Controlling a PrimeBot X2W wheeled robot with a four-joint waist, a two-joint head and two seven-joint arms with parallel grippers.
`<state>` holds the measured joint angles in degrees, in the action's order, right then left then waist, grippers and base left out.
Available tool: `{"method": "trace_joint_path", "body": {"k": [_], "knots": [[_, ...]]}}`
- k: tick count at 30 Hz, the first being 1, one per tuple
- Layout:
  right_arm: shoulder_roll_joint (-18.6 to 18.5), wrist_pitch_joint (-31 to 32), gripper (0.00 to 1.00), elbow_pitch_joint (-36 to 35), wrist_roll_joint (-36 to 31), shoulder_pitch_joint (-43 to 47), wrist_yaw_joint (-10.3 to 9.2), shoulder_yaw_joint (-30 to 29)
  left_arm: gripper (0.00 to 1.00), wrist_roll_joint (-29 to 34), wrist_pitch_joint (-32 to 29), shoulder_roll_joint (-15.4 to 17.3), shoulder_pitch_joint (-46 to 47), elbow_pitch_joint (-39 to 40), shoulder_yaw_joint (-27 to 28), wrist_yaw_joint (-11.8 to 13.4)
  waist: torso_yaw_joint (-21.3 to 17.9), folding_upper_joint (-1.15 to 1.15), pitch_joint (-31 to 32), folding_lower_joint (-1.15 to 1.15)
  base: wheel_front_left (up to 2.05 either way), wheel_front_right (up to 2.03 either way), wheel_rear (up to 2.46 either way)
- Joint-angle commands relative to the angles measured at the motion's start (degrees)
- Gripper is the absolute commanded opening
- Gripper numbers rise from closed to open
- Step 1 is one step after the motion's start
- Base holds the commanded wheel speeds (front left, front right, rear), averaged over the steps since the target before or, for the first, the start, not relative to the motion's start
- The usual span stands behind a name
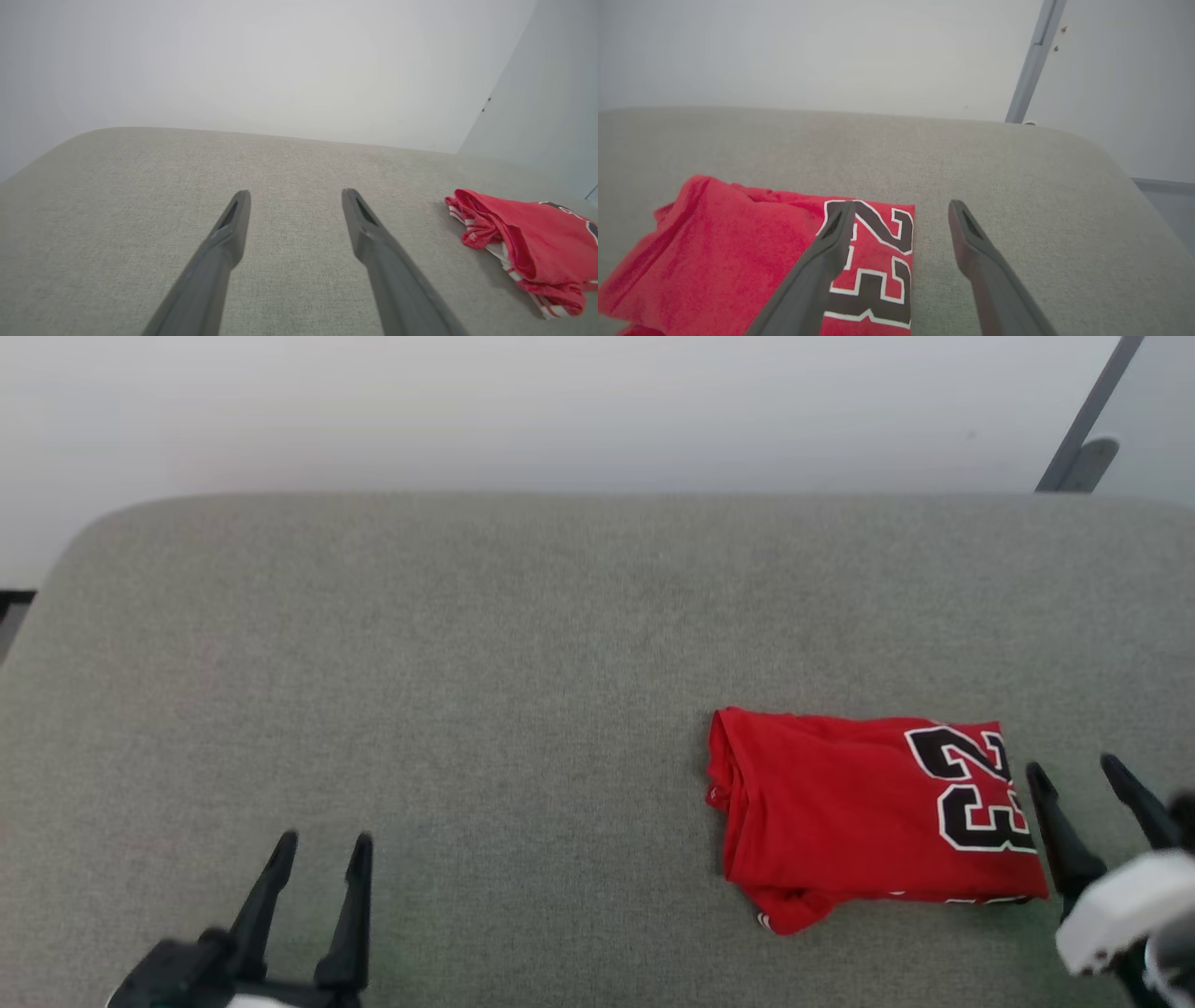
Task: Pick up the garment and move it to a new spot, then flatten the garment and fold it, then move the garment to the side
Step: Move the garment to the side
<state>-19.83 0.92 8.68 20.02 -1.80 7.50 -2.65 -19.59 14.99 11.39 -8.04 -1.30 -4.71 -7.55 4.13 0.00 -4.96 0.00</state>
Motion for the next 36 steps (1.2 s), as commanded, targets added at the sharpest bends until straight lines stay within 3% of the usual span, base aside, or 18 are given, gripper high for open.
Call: {"method": "trace_joint_path", "body": {"k": [1,7,12,19,20,21,24,36], "knots": [[-0.8,1.4,1.0,0.3,0.0,-1.0,-0.04,0.5,1.0,0.1,0.3,0.5,1.2,-0.1,-0.2,0.1,0.1,0.0,-1.1,0.0,0.0,0.0,0.0],[-9.4,18.1,1.0,2.7,3.1,-8.1,-0.03,5.9,1.0,0.2,0.3,1.1,6.7,-0.9,-2.8,0.1,1.5,0.0,-6.5,0.0,0.0,0.0,0.0],[-15.2,31.7,1.0,1.2,11.4,-11.5,-0.03,12.4,1.0,0.0,0.3,0.8,10.9,-1.4,-3.7,0.1,2.5,0.0,-11.5,0.0,0.0,0.0,0.0],[-17.4,38.5,1.0,1.2,16.4,-13.6,-0.06,15.0,1.0,-0.5,0.3,0.4,14.2,-1.9,-4.6,0.1,3.1,0.0,-16.6,0.0,0.0,0.0,0.0],[-17.2,38.9,0.88,1.6,16.6,-13.5,-0.08,15.2,1.0,-0.5,0.3,0.4,14.3,-1.9,-4.5,0.1,3.0,0.0,-16.9,0.0,0.0,0.0,0.0],[-16.9,38.7,0.52,1.9,16.9,-13.5,-0.09,15.3,1.0,-0.5,0.3,0.4,14.4,-2.1,-4.4,0.1,3.0,0.0,-17.1,0.0,0.0,0.0,0.0],[-15.3,38.2,0.0,2.9,17.6,-13.6,-0.17,14.8,1.0,-0.5,0.3,0.9,15.0,-2.2,-4.1,0.1,1.9,0.0,-17.5,0.0,0.0,0.0,0.0],[-17.3,28.5,0.0,3.1,16.6,-13.0,-0.13,-0.9,1.0,0.7,0.2,6.2,19.2,-1.1,-7.4,0.1,-7.4,0.0,-19.8,0.0,0.0,0.0,0.0]]}}
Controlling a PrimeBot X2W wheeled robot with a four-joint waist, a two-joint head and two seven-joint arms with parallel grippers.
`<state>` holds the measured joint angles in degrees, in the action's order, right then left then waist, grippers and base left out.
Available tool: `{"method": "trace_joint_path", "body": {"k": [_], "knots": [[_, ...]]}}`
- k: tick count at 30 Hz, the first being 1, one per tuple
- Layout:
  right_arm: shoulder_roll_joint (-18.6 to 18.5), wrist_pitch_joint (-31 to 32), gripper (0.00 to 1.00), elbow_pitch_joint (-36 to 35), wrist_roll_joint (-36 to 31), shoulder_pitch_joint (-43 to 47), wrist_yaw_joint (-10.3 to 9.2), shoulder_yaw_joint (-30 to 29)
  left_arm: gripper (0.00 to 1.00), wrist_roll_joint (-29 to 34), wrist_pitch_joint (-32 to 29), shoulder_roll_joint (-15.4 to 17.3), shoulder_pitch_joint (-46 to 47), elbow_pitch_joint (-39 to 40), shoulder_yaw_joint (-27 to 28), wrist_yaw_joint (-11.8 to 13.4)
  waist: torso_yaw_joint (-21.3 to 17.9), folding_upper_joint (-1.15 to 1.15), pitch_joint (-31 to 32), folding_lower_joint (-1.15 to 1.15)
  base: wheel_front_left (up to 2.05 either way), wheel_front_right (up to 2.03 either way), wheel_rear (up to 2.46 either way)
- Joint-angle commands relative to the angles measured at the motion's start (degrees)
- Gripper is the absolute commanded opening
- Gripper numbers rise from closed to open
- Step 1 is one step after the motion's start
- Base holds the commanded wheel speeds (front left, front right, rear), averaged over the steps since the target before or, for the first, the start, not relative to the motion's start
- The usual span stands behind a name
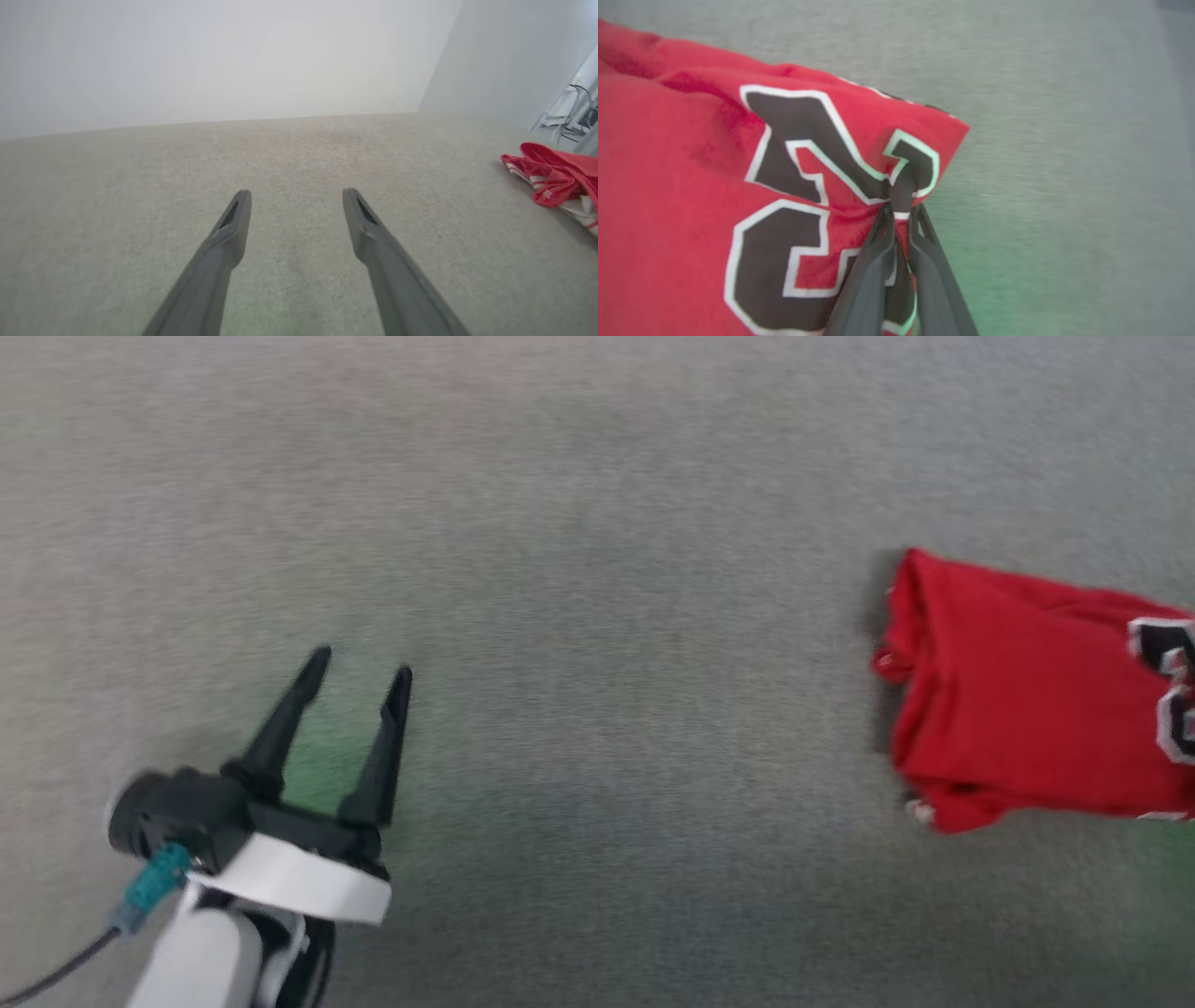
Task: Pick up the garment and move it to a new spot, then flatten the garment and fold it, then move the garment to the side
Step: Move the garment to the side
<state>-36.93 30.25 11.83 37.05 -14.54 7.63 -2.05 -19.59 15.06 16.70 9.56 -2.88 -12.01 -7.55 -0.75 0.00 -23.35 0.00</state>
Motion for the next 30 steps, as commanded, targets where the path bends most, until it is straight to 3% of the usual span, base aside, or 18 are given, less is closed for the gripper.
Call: {"method": "trace_joint_path", "body": {"k": [1,7,14,21,29,30], "knots": [[-0.2,-0.8,0.0,0.0,-0.4,-0.3,-0.27,-1.5,1.0,0.7,0.1,0.9,1.6,0.5,-0.1,0.1,-2.6,0.0,-1.4,0.0,0.0,0.0,0.0],[-2.1,-4.4,0.0,3.3,-3.3,-3.9,-0.21,-10.6,1.0,1.2,0.1,5.9,8.1,2.6,-2.9,0.1,-7.1,0.0,-6.4,0.0,0.0,0.0,0.0],[-2.3,-10.7,0.0,13.8,-9.2,-14.0,-0.21,-16.2,1.0,-0.4,0.1,10.0,18.0,4.8,-4.8,0.1,-7.6,0.0,-12.2,0.0,0.0,0.0,0.0],[-0.9,-19.9,0.0,26.2,-19.1,-24.6,-0.21,-20.1,1.0,-1.4,0.1,11.3,22.3,6.4,-5.1,0.1,-6.7,0.0,-15.4,0.0,0.0,0.0,0.0],[0.5,-26.2,0.0,37.3,-25.2,-30.2,-0.21,-20.7,1.0,-1.9,0.1,9.5,21.1,6.3,-5.1,0.1,-5.2,0.0,-14.0,0.0,0.0,0.0,0.0],[0.2,-27.2,0.47,38.4,-25.9,-30.4,-0.21,-20.8,1.0,-2.0,0.1,9.3,20.9,6.1,-4.9,0.1,-5.0,0.0,-13.6,0.0,0.0,0.0,0.0]]}}
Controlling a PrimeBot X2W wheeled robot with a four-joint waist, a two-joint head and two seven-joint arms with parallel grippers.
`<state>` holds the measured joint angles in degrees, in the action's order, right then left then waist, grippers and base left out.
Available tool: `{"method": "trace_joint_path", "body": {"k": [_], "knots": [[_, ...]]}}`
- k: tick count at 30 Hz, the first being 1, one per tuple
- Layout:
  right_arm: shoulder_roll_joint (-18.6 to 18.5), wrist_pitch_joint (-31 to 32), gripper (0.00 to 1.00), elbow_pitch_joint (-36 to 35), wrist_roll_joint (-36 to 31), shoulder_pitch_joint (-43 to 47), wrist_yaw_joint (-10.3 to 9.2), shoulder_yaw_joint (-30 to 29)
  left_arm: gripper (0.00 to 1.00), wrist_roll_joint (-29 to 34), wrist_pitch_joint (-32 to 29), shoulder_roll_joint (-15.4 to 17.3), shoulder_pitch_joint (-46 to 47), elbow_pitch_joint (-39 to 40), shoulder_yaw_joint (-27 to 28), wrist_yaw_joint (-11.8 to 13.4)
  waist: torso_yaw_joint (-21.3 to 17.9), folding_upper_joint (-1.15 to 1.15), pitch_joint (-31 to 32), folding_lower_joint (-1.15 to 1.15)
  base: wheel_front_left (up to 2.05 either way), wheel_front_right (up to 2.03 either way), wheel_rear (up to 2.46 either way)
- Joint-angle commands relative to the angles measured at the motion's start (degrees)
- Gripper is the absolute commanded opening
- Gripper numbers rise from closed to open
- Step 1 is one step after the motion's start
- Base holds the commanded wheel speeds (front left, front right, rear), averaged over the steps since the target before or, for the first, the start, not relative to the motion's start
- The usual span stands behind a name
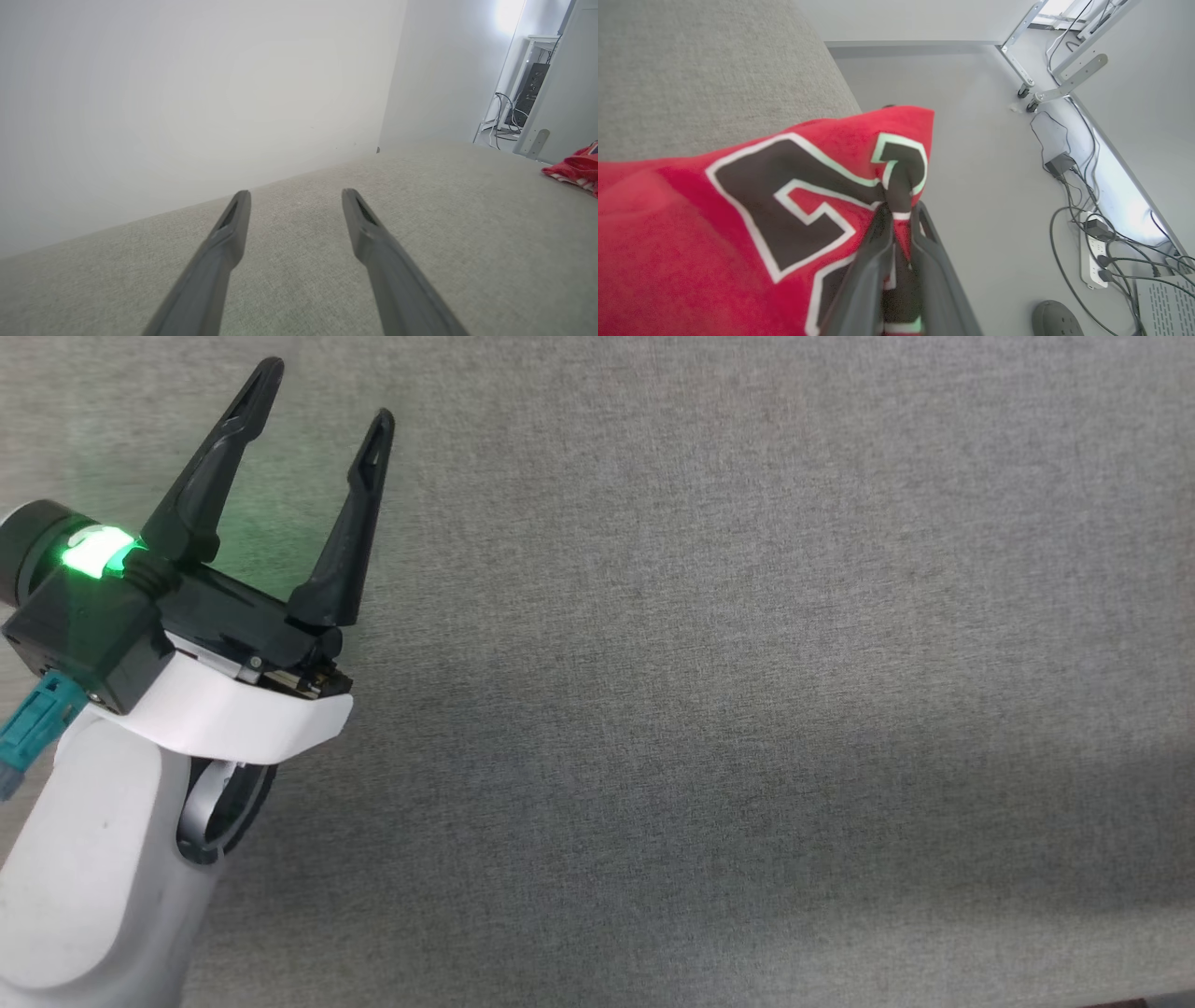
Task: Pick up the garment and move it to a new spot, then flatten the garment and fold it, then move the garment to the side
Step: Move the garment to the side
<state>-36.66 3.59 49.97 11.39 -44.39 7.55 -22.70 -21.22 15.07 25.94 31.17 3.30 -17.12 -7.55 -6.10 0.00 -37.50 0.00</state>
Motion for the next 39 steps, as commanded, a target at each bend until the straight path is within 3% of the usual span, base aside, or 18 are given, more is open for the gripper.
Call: {"method": "trace_joint_path", "body": {"k": [1,9,13,21,29,39], "knots": [[-0.2,-1.6,1.0,1.1,-1.0,-0.8,-0.13,-0.2,1.0,-0.5,0.1,-0.2,-0.8,-0.3,0.3,0.1,0.5,0.0,1.0,0.0,0.0,0.0,0.0],[0.8,-10.2,1.0,1.9,-2.6,1.3,-0.13,7.2,1.0,-1.7,0.1,-3.3,-6.2,-2.4,1.0,0.1,1.4,0.0,10.0,0.0,0.0,0.0,0.0],[5.0,-13.7,1.0,-0.7,-0.6,4.9,-0.13,15.7,1.0,-2.1,0.1,-5.6,-12.2,-4.1,2.5,0.1,2.3,0.0,16.7,0.0,0.0,0.0,0.0],[11.4,-18.0,1.0,-6.7,2.4,13.0,-0.13,23.7,1.0,-2.2,0.1,-7.7,-20.2,-7.6,4.7,0.1,5.3,0.0,24.4,0.0,0.0,0.0,0.0],[18.2,-18.8,1.0,-15.4,5.7,24.0,-0.13,24.1,1.0,-2.9,0.1,-9.4,-28.9,-10.0,6.8,0.1,8.5,0.0,32.4,0.0,0.0,0.0,0.0],[26.3,-18.8,1.0,-29.1,3.6,38.4,-0.13,21.5,1.0,-2.3,0.1,-10.8,-35.2,-11.5,8.8,0.1,11.7,0.0,37.0,0.0,0.0,0.0,0.0]]}}
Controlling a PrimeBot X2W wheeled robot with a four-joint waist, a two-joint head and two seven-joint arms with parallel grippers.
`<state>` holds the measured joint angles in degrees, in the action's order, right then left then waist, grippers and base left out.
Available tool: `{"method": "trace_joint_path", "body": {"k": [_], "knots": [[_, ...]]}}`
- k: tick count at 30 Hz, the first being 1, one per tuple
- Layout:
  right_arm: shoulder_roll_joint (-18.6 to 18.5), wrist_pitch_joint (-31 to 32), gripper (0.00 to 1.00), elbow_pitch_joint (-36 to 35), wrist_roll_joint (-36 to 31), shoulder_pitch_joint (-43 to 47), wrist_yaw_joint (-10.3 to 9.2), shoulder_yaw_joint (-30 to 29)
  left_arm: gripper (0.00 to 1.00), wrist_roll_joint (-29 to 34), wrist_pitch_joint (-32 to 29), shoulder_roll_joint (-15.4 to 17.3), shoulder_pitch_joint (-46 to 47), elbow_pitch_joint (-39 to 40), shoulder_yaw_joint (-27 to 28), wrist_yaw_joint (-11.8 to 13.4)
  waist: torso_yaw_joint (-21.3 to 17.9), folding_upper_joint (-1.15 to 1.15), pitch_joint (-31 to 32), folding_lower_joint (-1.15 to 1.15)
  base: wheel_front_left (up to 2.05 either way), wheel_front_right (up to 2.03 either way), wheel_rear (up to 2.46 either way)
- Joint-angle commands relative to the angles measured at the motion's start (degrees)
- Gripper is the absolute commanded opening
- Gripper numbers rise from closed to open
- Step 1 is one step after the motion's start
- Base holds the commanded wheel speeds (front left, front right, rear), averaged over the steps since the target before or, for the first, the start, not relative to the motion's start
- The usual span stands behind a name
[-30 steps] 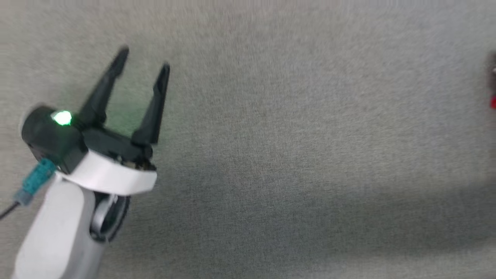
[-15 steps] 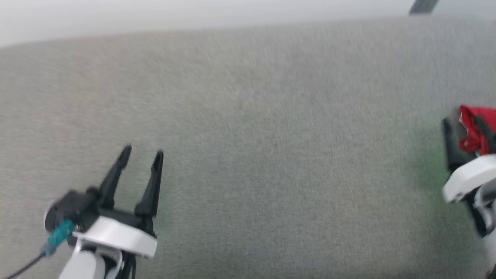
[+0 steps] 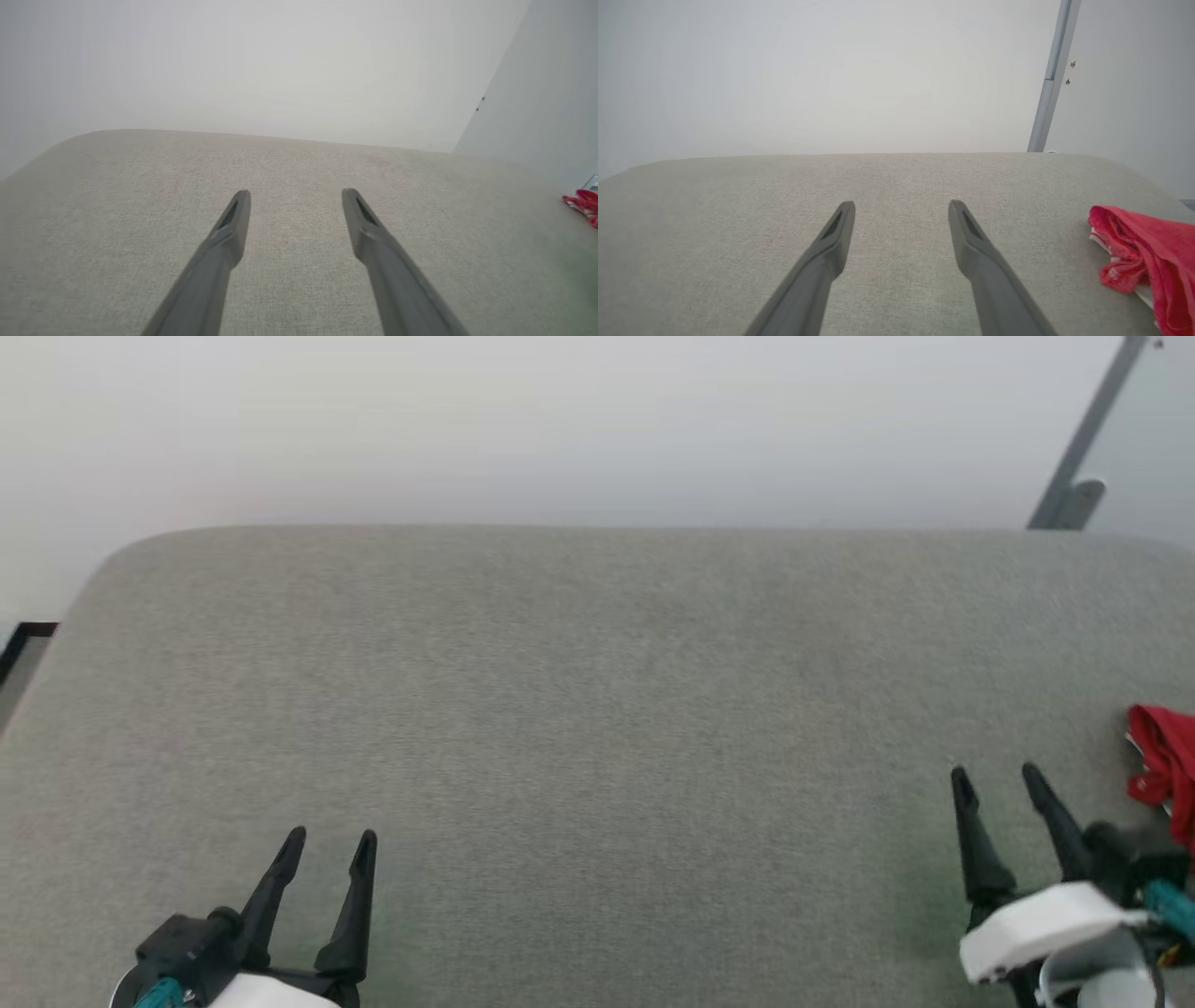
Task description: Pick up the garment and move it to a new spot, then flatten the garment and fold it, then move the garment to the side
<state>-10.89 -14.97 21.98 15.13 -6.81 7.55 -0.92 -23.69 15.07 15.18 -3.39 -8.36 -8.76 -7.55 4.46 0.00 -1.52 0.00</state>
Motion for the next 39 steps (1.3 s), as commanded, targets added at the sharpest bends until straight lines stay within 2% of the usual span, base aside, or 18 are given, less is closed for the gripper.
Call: {"method": "trace_joint_path", "body": {"k": [1,6,12,37,38,39], "knots": [[1.1,-0.2,1.0,-2.2,-0.3,2.0,-0.12,-0.6,1.0,0.2,0.1,-0.2,-1.0,0.3,0.7,0.1,1.3,0.0,1.1,0.0,0.0,0.0,0.0],[3.5,-0.3,1.0,-7.7,-1.5,6.5,-0.12,-3.1,1.0,0.6,0.1,-1.3,-2.5,1.4,2.3,0.1,1.9,0.0,1.5,0.0,0.0,0.0,0.0],[4.8,-0.3,1.0,-12.2,-2.8,10.0,-0.09,-5.7,1.0,1.2,0.1,-2.2,-4.3,3.0,3.0,0.1,2.3,0.0,1.6,0.0,0.0,0.0,0.0],[5.9,0.2,1.0,-14.7,-4.3,12.9,-0.09,-6.4,1.0,2.7,0.1,-3.2,-5.0,6.1,4.4,0.1,2.4,0.0,1.8,0.0,0.0,0.0,0.0],[5.7,0.2,0.0,-14.1,-4.0,12.3,-0.04,-6.5,0.0,2.5,0.0,-3.2,-5.0,5.8,4.1,0.0,2.3,0.0,1.8,0.0,0.0,0.0,0.0],[5.8,0.2,0.0,-13.6,-3.9,12.3,-0.04,-6.5,0.0,2.4,0.0,-3.4,-5.1,5.3,4.0,0.0,2.3,0.0,1.8,0.0,0.0,0.0,0.0]]}}
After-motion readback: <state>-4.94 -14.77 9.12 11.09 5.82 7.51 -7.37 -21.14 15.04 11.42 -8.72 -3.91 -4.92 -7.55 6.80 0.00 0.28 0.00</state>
